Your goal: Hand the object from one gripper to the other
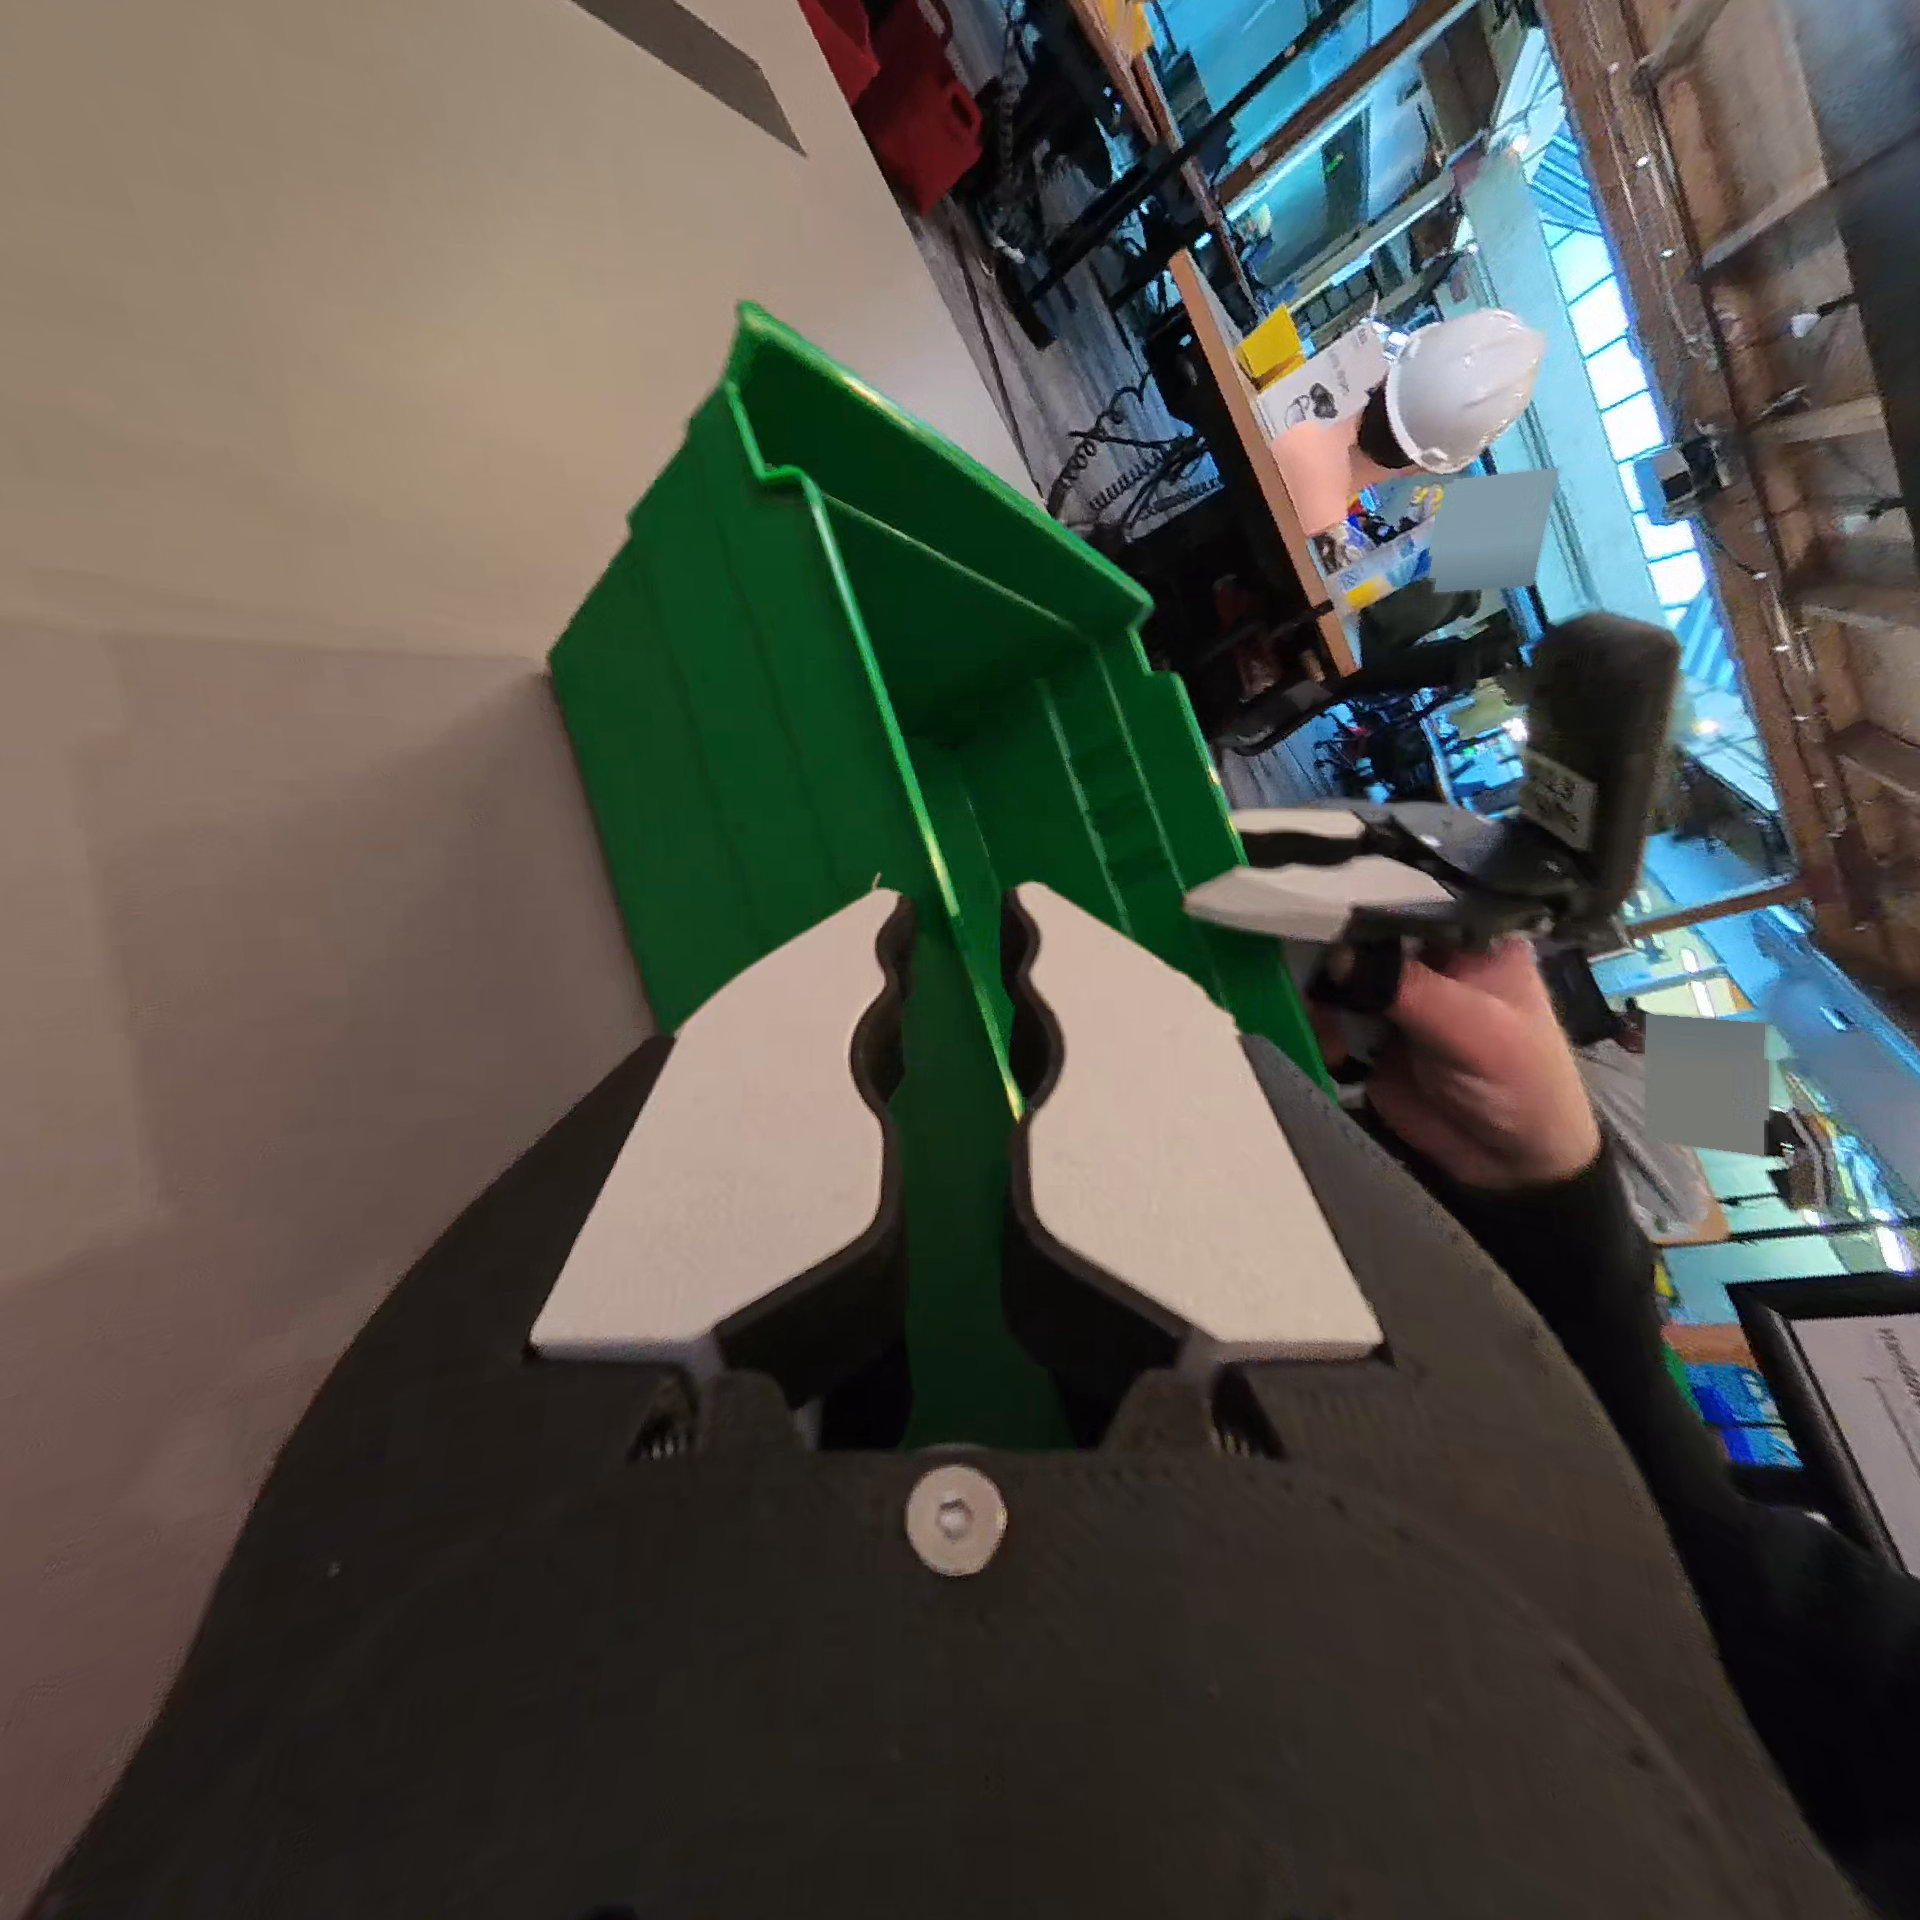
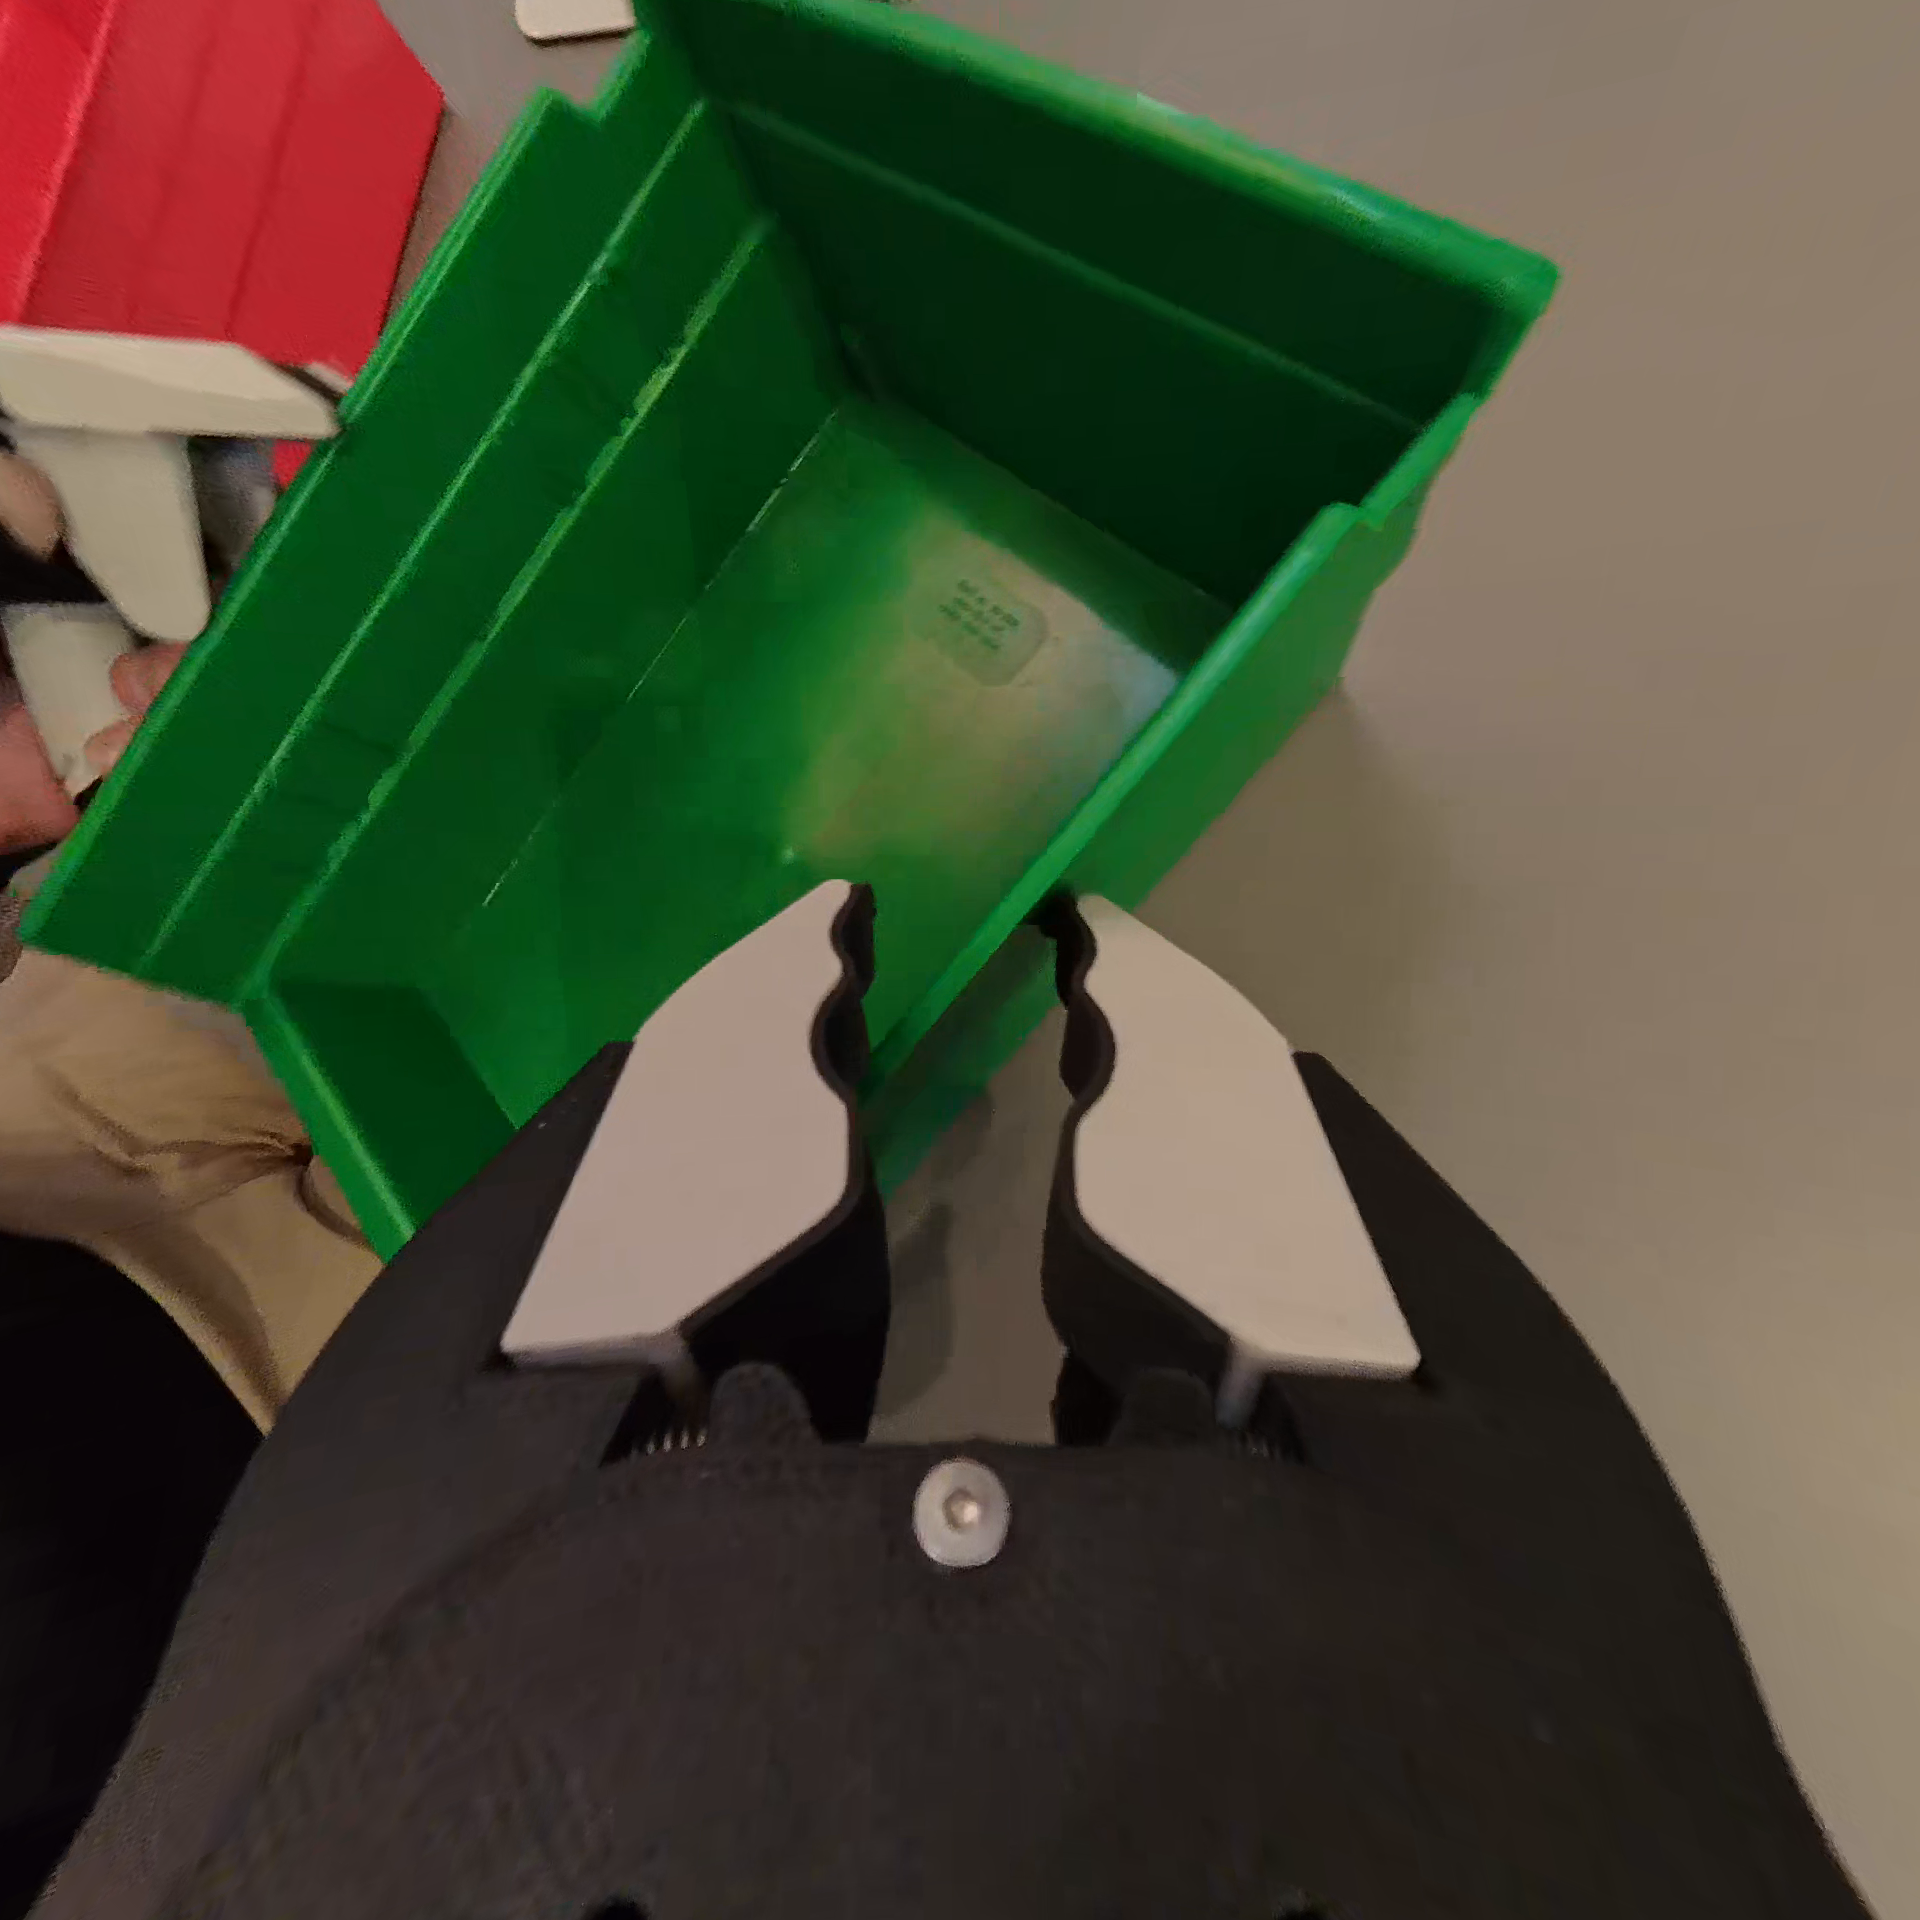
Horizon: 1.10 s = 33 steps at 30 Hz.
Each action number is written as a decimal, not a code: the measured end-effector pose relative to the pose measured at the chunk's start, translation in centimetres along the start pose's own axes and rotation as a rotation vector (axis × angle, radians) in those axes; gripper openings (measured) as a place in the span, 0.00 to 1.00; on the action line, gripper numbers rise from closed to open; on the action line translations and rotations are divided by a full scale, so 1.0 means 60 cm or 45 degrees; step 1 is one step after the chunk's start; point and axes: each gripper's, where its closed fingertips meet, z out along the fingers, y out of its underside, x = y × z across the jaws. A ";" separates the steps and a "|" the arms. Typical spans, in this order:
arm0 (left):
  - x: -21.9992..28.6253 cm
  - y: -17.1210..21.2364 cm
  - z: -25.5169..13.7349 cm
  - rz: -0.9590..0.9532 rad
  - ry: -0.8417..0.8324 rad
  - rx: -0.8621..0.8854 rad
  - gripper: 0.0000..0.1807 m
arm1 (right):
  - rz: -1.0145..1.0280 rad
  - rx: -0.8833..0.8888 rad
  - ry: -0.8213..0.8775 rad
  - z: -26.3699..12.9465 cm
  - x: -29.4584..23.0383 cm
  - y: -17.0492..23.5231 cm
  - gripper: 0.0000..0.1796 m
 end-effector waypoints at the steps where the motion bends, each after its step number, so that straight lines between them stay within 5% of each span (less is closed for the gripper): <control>1: 0.004 0.001 0.001 -0.006 0.020 -0.004 0.08 | -0.002 0.001 0.011 0.000 0.014 -0.009 0.15; 8: 0.026 0.024 0.011 0.017 0.153 -0.098 0.11 | 0.001 -0.062 0.006 0.008 0.063 -0.045 0.09; 16: 0.069 -0.015 -0.110 0.315 0.082 -0.059 0.28 | -0.077 0.025 0.137 -0.030 0.058 -0.064 0.25; 21: -0.023 -0.090 -0.305 0.617 -0.472 -0.008 0.36 | -0.132 -0.035 0.211 -0.038 0.055 -0.047 0.29; 27: -0.213 -0.113 -0.586 0.528 -1.214 -0.036 0.45 | -0.150 -0.095 0.230 -0.024 0.047 -0.028 0.30; 31: -0.286 -0.063 -0.648 0.403 -1.371 -0.121 0.45 | -0.165 -0.144 0.240 -0.010 0.042 -0.019 0.31; 33: -0.300 -0.031 -0.619 0.311 -1.229 -0.163 0.40 | -0.183 -0.182 0.251 -0.003 0.040 -0.012 0.31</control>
